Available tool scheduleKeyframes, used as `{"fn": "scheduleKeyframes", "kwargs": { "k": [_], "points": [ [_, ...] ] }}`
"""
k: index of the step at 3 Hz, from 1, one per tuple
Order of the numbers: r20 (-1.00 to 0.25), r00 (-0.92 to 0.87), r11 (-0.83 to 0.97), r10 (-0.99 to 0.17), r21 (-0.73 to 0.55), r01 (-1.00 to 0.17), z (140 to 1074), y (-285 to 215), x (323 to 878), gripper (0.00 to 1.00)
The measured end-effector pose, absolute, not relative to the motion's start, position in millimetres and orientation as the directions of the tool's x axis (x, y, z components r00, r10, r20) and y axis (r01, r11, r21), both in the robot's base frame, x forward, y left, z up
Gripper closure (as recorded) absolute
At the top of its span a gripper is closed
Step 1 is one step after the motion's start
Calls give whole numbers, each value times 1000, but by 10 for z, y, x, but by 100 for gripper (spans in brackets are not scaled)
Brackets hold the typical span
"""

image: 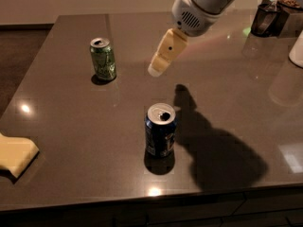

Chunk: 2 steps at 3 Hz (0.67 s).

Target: Move green can near pepsi can

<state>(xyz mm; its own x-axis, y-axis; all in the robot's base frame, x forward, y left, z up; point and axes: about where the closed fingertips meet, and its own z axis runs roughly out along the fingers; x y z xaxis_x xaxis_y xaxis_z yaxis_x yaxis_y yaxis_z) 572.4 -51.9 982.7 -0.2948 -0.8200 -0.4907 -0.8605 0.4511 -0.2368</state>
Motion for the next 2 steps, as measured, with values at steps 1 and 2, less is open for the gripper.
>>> {"fn": "scheduleKeyframes", "kwargs": {
  "k": [1,2],
  "points": [
    [-487,-277,437,-828,-251,-864,9798,-345,5849,0],
    [-495,-283,445,-822,-245,-861,9660,-38,6193,0]
  ]
}}
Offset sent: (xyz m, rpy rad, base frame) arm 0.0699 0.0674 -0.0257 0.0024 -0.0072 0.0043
